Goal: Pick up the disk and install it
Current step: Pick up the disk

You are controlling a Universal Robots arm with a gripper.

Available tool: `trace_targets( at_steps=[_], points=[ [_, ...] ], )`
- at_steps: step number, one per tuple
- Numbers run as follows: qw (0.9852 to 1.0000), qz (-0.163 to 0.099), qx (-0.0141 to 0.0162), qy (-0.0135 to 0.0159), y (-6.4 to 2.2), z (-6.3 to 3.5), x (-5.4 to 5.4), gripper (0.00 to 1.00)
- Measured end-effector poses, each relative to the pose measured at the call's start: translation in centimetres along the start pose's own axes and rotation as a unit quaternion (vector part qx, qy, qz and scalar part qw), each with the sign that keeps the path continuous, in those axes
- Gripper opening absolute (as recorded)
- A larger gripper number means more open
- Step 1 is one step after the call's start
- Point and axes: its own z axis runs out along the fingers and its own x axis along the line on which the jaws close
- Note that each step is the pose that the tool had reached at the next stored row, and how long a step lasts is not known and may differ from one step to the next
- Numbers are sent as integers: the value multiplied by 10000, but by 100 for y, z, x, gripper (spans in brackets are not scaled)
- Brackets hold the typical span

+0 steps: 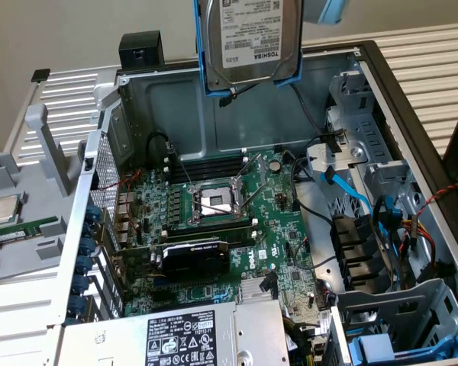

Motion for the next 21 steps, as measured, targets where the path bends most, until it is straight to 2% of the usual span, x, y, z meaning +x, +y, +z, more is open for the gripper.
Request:
trace_targets(
  at_steps=[10, 16, 18, 21],
  points=[
    [10000, 0, -13, -1, -240, 2, 300, 37],
    [10000, -1, -14, -3, -417, 0, 479, 37],
    [10000, 0, -14, -5, -475, -27, 532, 37],
    [10000, 0, -14, -6, -564, -150, 606, 37]
  ],
)
